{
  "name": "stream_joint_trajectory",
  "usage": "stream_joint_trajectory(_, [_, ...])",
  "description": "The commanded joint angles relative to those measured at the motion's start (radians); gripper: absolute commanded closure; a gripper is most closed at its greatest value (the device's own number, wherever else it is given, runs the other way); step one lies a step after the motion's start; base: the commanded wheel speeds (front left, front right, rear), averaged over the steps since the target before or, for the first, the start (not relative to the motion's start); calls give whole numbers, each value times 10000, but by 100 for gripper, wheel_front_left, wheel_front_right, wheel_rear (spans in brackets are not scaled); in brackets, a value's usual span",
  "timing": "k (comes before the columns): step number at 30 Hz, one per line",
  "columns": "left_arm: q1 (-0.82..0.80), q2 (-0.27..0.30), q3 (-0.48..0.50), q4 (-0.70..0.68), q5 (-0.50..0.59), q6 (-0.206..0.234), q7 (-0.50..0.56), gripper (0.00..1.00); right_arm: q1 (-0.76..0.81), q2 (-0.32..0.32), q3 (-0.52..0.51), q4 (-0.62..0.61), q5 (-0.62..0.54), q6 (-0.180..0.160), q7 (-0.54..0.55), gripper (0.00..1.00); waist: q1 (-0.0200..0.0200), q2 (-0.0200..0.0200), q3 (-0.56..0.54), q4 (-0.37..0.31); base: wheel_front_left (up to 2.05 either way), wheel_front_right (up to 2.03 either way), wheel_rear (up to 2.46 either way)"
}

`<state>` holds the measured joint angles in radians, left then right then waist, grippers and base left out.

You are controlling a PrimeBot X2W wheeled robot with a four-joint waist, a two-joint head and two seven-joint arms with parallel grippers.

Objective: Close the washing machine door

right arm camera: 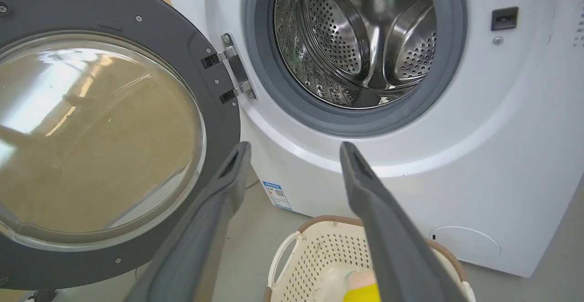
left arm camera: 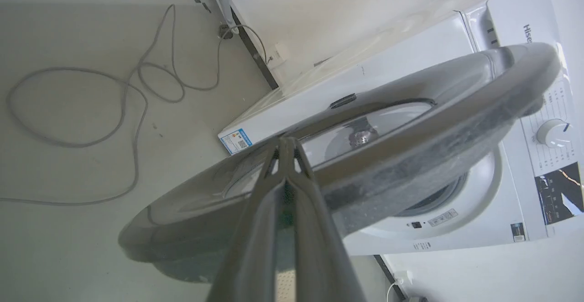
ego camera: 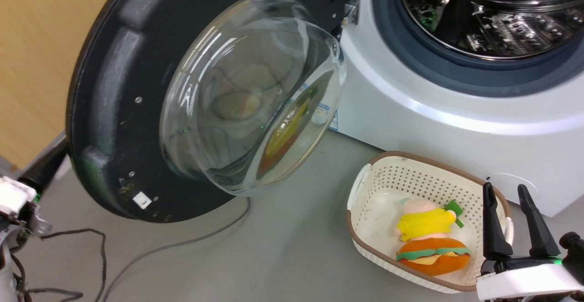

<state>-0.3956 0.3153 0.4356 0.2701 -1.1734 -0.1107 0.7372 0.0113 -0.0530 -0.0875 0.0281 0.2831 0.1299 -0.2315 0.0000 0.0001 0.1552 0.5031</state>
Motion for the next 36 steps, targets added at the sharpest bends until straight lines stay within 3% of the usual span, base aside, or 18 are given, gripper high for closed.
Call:
stream_joint_trajectory(1, [235,75,-135,-213,-391,-101,254,100,-165,26,-2,51,111,7,-116,0,0,-1,8,100,0,0,0])
stream_joint_trajectory(9, [1542,-204,-1490,-1727,-1319,-198,1165,100,-92,28,-39,115,381,8,-302,0,0,-1,-54,469,0,0,0])
stream_joint_trajectory(19, [2842,-451,-2996,-3519,-1629,-199,1456,100,-41,28,-158,36,430,8,-302,0,0,-1,-116,201,0,0,0])
stream_joint_trajectory(27, [3113,-723,-4504,-4304,-1836,-199,1483,100,-124,28,-139,7,385,8,-302,0,0,-1,-107,-713,0,0,0])
stream_joint_trajectory(36, [2667,-832,-6136,-3911,-1865,-199,1154,100,-276,28,-110,14,382,8,-302,0,0,-1,23,-2395,0,0,0])
